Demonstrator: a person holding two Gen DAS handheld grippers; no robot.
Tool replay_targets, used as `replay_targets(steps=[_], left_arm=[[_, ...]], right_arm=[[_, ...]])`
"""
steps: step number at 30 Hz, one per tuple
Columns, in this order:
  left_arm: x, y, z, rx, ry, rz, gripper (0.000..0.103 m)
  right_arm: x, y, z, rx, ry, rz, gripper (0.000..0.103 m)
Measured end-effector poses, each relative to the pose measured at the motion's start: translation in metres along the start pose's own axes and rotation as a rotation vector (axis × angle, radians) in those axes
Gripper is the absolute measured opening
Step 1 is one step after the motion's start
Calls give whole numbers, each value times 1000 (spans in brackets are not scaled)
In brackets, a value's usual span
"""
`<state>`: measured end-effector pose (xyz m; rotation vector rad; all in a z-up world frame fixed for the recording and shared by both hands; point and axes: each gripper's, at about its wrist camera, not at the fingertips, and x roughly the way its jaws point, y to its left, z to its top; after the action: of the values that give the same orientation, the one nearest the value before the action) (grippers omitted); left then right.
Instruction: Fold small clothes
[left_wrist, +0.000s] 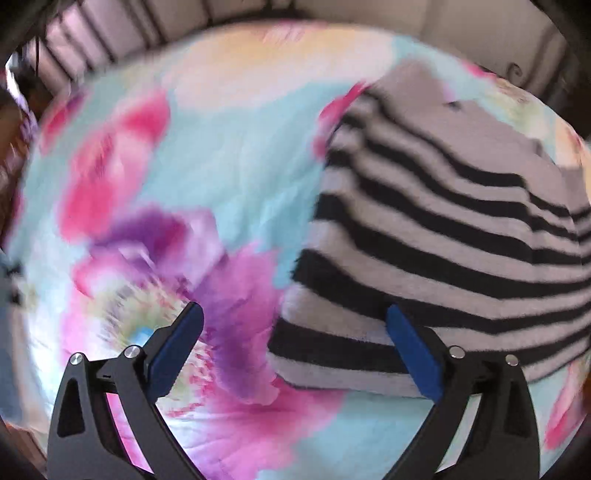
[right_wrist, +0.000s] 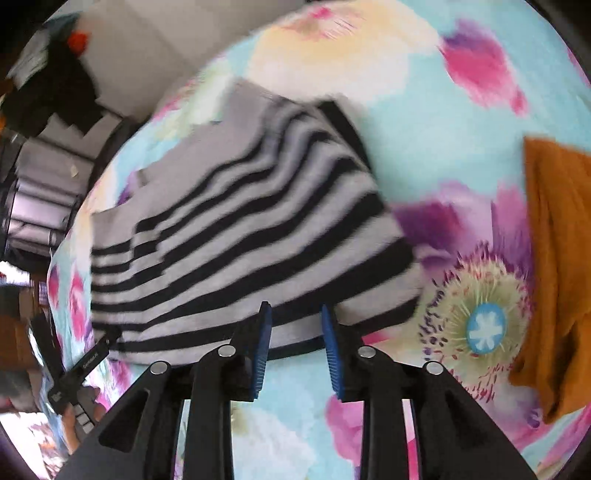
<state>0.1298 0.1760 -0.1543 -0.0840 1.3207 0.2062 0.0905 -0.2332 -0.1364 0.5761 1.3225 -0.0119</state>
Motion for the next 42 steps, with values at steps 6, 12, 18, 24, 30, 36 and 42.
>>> replay_targets(steps=[6, 12, 18, 24, 30, 36, 42], left_arm=[[12, 3, 1, -57, 28, -21, 99], [-32, -19, 3, -10, -98, 33, 97], [-65, -50, 16, 29, -212, -73, 97], [-2, -50, 18, 59, -59, 45, 99], [11, -35, 23, -58, -6, -52, 99], [-23, -64, 17, 47, -114, 12, 96], [-66, -88, 10, 78, -252, -43, 96]], right_arm=[[27, -11, -4, -2, 54, -51, 21], [0, 1, -1, -14, -11, -28, 24], [-16, 5, 15, 25, -80, 36, 26], [13, -8, 35, 119, -48, 15, 29], [24, -20, 38, 153, -24, 15, 22], [2, 2, 30, 58, -85, -37, 31], [-18, 29, 26, -49, -153, -22, 32]])
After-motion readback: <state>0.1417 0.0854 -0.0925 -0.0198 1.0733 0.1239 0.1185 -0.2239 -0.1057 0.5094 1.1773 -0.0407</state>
